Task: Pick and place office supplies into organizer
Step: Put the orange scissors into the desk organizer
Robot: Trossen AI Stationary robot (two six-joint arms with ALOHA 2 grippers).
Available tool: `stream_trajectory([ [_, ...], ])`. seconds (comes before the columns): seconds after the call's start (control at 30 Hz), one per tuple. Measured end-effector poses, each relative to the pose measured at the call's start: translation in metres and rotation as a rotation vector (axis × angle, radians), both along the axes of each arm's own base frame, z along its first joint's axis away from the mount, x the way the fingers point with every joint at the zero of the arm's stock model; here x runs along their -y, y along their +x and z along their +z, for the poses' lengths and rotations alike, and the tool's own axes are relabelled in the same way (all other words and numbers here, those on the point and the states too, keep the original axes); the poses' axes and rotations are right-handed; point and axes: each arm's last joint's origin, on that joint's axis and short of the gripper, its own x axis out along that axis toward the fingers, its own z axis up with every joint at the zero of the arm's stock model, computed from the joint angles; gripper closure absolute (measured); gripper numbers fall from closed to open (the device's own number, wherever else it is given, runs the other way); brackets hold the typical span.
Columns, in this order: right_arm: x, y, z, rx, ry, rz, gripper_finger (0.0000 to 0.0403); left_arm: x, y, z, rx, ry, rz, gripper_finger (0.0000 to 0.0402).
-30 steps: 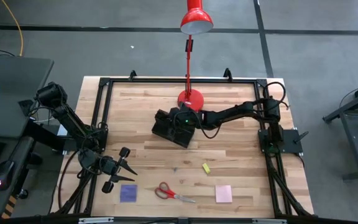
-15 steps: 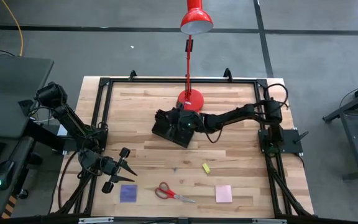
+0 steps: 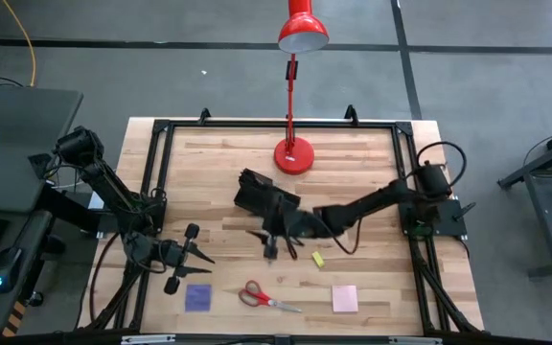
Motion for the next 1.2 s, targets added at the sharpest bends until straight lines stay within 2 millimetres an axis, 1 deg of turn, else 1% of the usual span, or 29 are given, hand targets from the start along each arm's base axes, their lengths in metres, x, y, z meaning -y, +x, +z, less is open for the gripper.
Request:
stream_trajectory([
  [0.27,-0.049,-0.018,-0.01,-0.096,0.104,0.07,0.0197,0.0,0.0,0.003,0.024,0.004,0.004,0.0298],
  [0.33,-0.057,-0.022,-0.012,-0.113,0.139,0.075,0.0196,0.0,0.0,0.003,0.024,0.007,0.004,0.0298],
  [0.43,-0.067,-0.026,-0.012,-0.114,0.241,0.062,0.0196,0.0,0.0,0.003,0.024,0.007,0.004,0.0298],
  [0.53,-0.069,-0.028,-0.013,-0.134,0.349,0.062,0.0196,0.0,0.0,0.003,0.026,0.026,0.001,0.0298],
  [0.7,-0.071,-0.029,-0.016,-0.172,0.433,0.069,0.0196,0.0,0.0,0.0,0.007,0.042,0.001,0.0298],
  [0.8,-0.075,-0.031,-0.017,-0.209,0.542,0.085,0.0196,-0.001,0.0,-0.002,-0.009,0.051,0.012,0.0298],
  [0.87,-0.077,-0.03,-0.023,-0.233,0.595,0.076,0.0196,-0.001,0.0,-0.002,-0.009,0.053,0.024,0.0298],
  [1.0,-0.08,-0.03,-0.036,-0.283,0.63,0.061,0.0196,-0.001,0.0,-0.002,-0.005,0.07,0.025,0.0298],
  [1.2,-0.077,-0.032,-0.041,-0.308,0.61,-0.005,0.0197,-0.001,0.0,-0.002,-0.005,0.071,0.026,0.0298],
])
